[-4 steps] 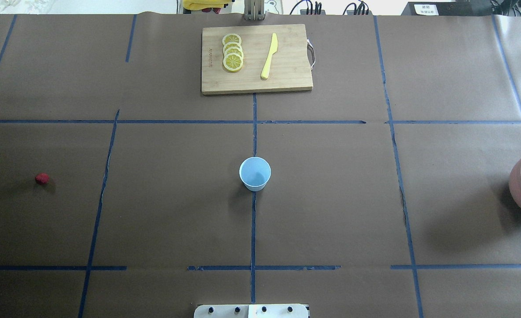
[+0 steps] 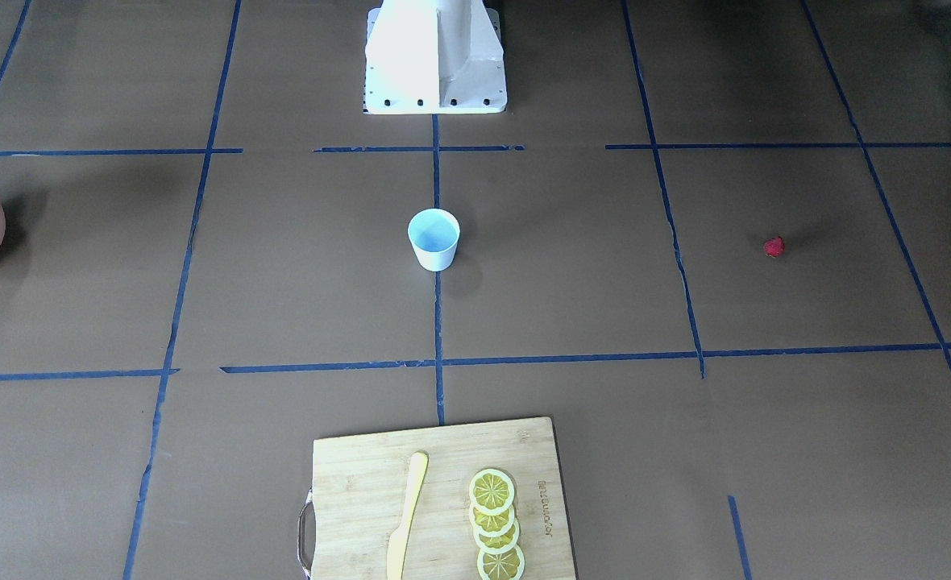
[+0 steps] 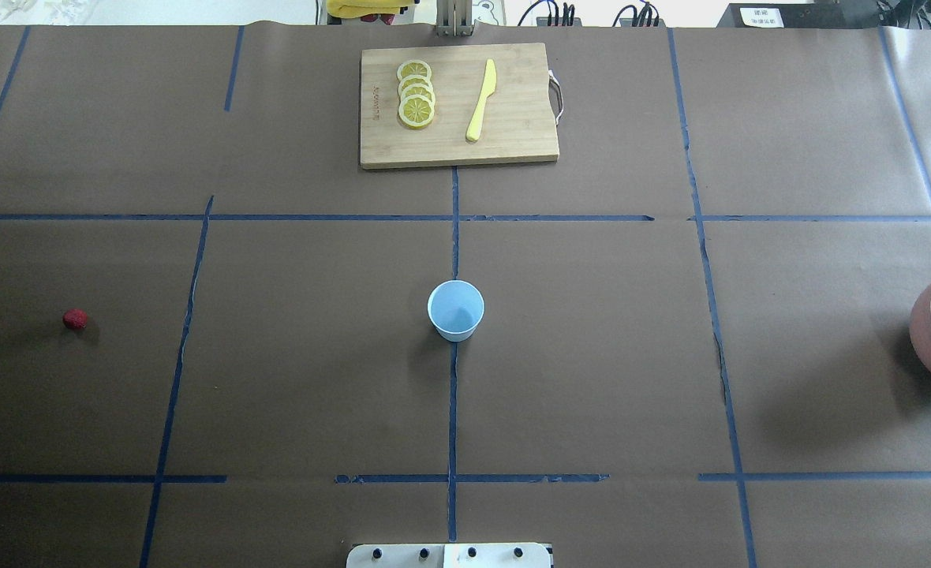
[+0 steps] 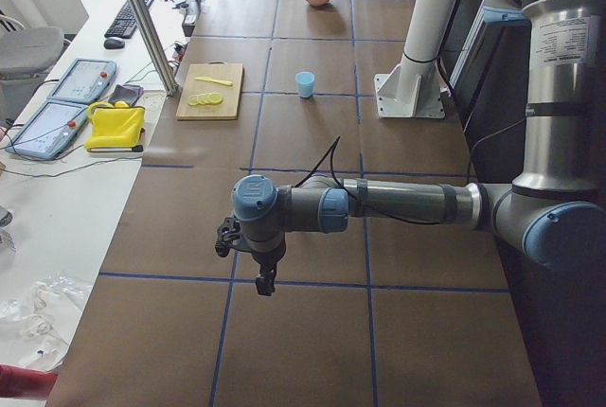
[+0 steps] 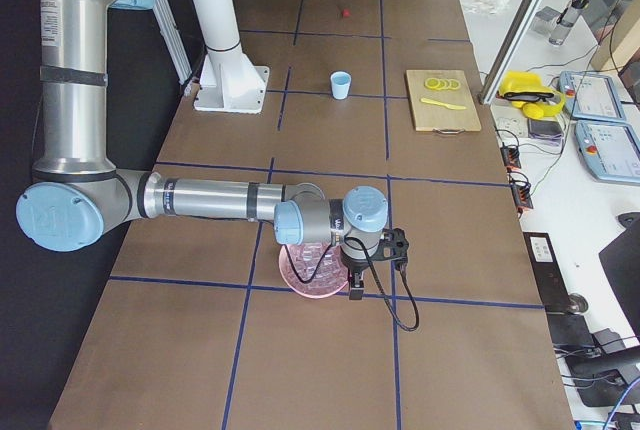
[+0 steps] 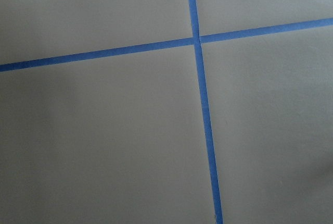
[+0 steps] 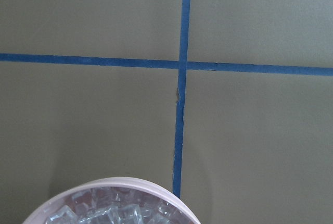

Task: Put ice and strawberries in cup
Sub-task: 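Grasp an ice cube from the pink bowl with the right gripper, then carry the ice cube with the right gripper over the blue cup, then open the right gripper to drop the ice cube into the cup, then move the right gripper back to the pink bowl, then grasp another ice cube from the bowl with the right gripper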

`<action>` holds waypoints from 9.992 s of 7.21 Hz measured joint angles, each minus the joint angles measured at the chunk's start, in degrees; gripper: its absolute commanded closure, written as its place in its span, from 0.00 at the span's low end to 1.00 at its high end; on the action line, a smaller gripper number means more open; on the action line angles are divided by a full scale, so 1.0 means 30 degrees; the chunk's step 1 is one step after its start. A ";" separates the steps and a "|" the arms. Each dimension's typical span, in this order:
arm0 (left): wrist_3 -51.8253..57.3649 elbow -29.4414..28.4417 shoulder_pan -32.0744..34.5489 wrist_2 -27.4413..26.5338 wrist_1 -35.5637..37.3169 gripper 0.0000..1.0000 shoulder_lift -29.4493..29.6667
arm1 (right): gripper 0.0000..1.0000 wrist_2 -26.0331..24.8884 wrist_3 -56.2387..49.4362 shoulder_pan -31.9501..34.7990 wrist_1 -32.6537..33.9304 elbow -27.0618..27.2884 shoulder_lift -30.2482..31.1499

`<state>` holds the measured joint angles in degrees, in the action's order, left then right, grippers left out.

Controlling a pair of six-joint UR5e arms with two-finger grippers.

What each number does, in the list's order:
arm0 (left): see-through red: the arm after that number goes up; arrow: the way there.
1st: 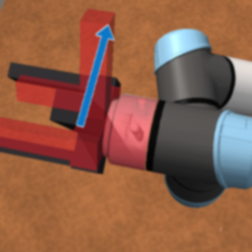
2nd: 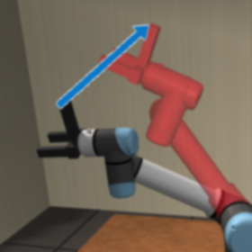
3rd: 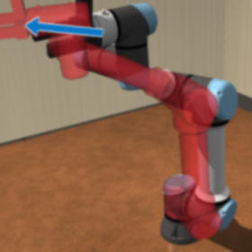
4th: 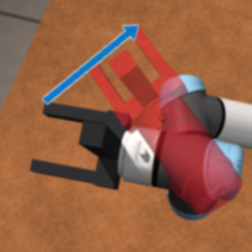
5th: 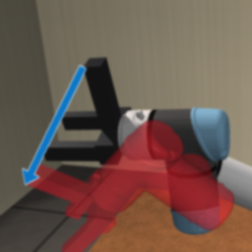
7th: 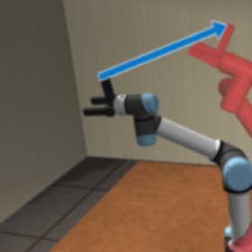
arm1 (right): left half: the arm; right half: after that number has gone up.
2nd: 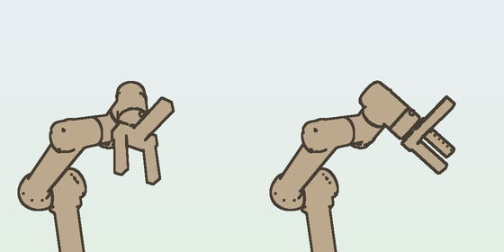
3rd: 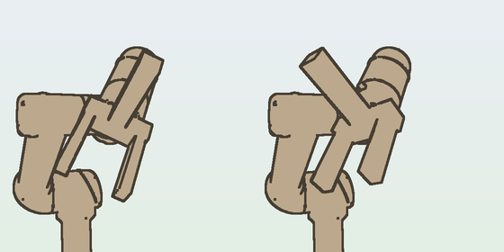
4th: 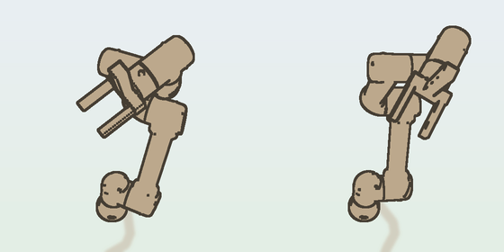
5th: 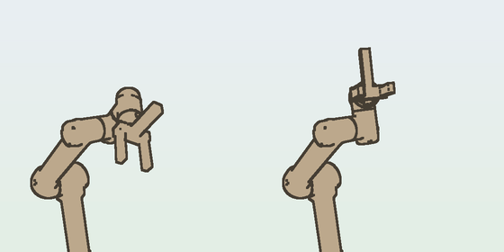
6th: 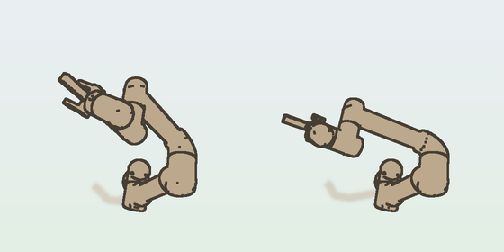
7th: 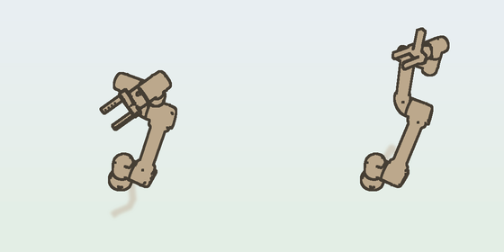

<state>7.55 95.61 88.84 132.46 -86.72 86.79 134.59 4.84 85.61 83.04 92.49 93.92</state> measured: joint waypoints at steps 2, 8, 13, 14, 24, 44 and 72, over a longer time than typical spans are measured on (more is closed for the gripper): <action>-0.0040 0.0050 0.0003 0.0068 -0.0022 0.00 -0.0013 | 0.00 0.0333 -0.0031 0.0000 -0.0239 0.0471 0.0234; -0.0112 -0.0025 -0.0025 0.0055 -0.0047 0.00 -0.0272 | 0.07 0.0353 0.9597 -0.2949 -0.7256 0.2250 0.4287; -0.0038 0.0566 -0.0025 0.0084 -0.0097 0.00 -0.0965 | 0.11 -0.1586 1.4881 -0.5452 -0.7320 0.3773 0.5535; -0.0031 0.0751 -0.0025 0.0085 -0.0106 0.00 -0.1096 | 0.13 -0.1566 1.5581 -0.5866 -0.7319 0.3911 0.5881; -0.0056 0.1762 -0.0025 0.0065 -0.0105 0.00 -0.1655 | 0.29 -0.2121 1.6522 -0.6745 -0.7327 0.3562 0.5769; 0.0128 0.2603 -0.0025 0.0098 -0.0232 0.00 -0.2166 | 1.00 -0.2081 2.7810 -1.3482 -0.1036 0.7699 -0.7547; 0.0119 0.4359 -0.0024 0.0114 -0.0248 0.00 -0.3365 | 0.12 -0.1483 -0.1098 -0.3288 -0.0961 0.3284 0.3224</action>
<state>7.91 108.69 88.77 132.80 -87.46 76.70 130.14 1.54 75.74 80.16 102.34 103.60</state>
